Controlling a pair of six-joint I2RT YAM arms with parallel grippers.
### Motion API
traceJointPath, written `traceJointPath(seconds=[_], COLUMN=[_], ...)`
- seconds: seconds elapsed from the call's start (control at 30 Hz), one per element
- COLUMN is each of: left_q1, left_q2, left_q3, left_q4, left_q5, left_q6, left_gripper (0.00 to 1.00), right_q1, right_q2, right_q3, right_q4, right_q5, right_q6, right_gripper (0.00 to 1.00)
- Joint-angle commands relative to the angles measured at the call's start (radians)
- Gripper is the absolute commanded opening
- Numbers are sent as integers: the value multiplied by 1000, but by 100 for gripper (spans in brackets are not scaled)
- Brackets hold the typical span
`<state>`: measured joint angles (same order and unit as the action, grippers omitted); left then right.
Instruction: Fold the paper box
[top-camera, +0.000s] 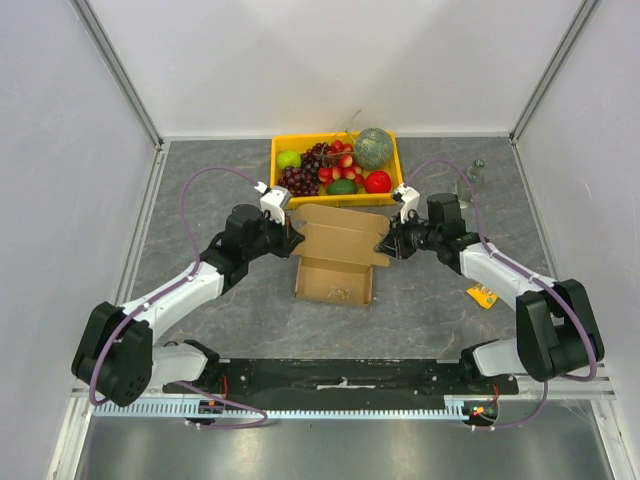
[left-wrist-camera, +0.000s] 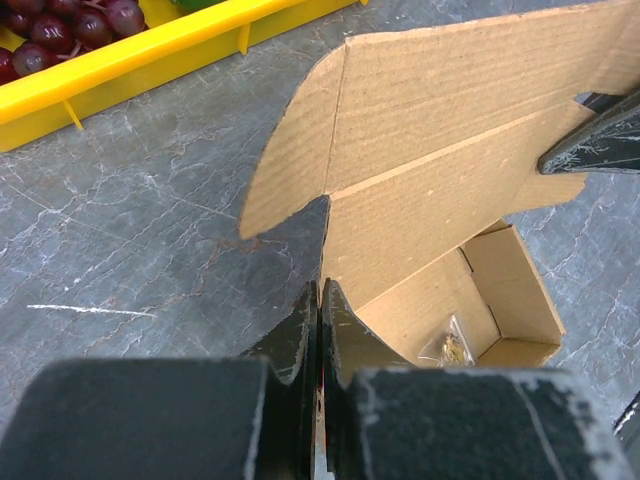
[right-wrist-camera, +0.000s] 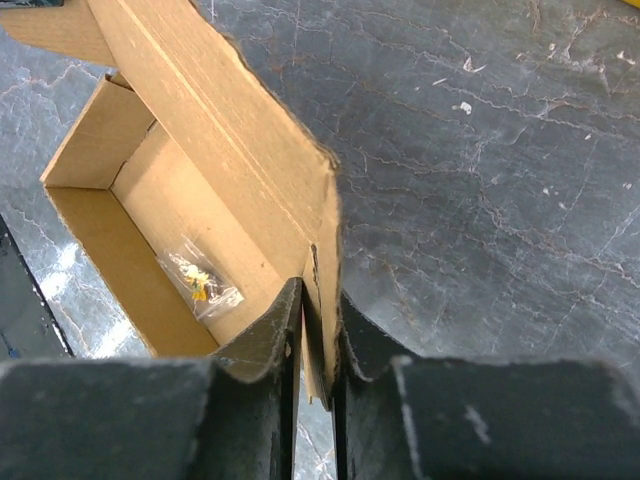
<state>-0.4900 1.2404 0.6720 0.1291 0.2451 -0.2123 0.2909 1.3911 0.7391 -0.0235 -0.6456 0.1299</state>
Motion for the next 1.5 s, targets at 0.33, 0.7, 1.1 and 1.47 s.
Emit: traceJointPath(seconds=[0.33, 0.7, 1.1, 1.47], left_q1=[-1, -15, -59, -102], left_q2=[-68, -70, -55, -44], left_q3=[-32, -48, -104, -127], left_q4=[116, 153, 224, 257], left_q5=[-33, -69, -130, -165], left_q6=[-48, -70, -105, -122], left_gripper=[10, 21, 31, 31], right_q1=[160, 252, 312, 387], right_q2=[-107, -93, -90, -98], right_q3=[0, 57, 51, -18], right_q4=[94, 88, 138, 246], right_q5=[251, 520, 667, 839], right_q6=[95, 155, 223, 333], right_gripper=[0, 0, 0, 2])
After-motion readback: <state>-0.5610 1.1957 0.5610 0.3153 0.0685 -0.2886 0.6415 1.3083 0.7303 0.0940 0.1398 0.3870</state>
